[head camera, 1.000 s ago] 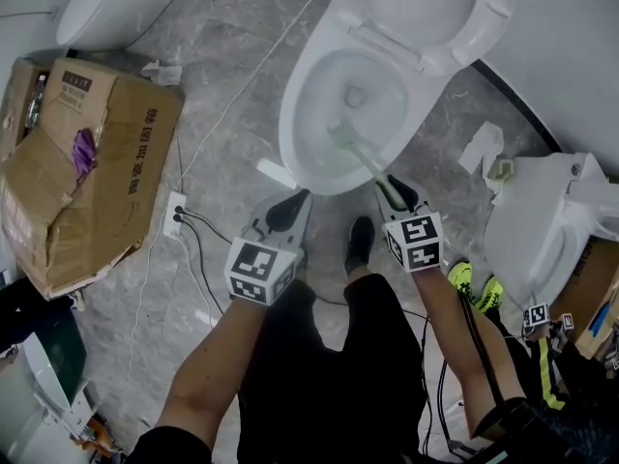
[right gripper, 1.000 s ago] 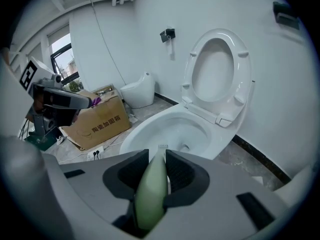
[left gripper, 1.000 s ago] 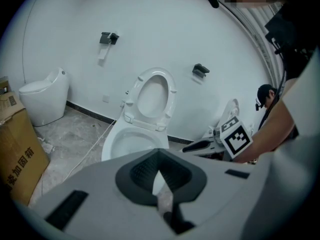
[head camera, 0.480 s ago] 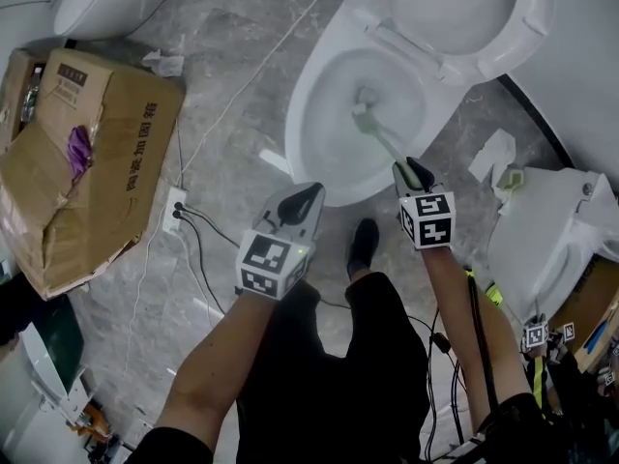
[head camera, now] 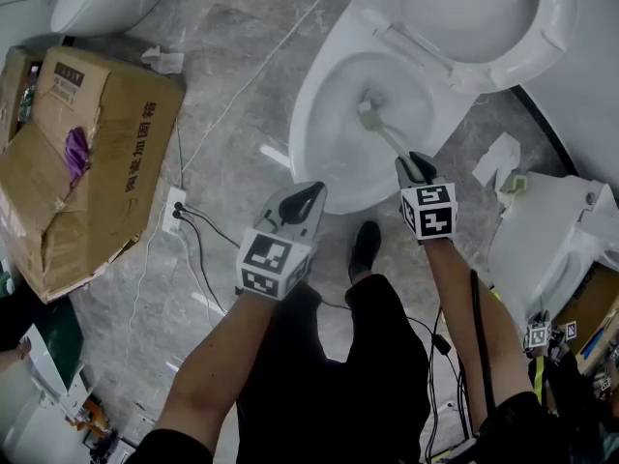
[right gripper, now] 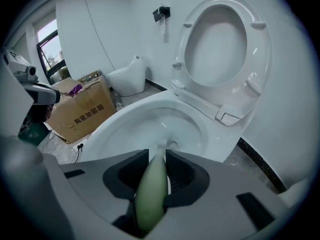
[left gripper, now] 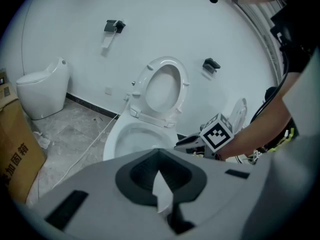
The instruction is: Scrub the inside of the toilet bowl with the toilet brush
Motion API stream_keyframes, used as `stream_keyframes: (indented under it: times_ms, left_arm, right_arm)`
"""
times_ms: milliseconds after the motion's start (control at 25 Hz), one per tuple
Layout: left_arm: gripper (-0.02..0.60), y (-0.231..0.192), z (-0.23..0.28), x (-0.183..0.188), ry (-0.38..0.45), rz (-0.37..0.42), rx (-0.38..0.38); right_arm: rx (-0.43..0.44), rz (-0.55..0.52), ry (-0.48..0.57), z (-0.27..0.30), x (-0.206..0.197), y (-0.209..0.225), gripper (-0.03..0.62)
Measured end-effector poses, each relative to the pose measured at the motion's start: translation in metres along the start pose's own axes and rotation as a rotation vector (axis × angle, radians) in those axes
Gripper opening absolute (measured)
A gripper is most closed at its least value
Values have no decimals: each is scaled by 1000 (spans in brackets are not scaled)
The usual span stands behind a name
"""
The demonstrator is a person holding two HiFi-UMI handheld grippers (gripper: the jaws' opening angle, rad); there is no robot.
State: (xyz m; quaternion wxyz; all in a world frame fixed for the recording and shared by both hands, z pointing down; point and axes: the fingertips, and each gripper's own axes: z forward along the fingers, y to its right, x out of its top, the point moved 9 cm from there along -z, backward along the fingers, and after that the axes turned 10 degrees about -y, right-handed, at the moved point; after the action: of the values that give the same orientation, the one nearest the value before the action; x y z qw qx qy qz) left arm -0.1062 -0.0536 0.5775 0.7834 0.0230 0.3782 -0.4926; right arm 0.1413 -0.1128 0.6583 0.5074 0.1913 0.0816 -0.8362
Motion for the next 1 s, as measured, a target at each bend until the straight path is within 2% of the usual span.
stream_keyframes:
  times_ms: [520,1000]
  left_arm:
    - [9,-12,-4,-1,8,-17,13]
    - [9,-18,-1,0,16,-33,18]
  right_arm:
    - [8,-19,15,7,18,-11,112]
    - [-31,-54,21,21,41,10,112]
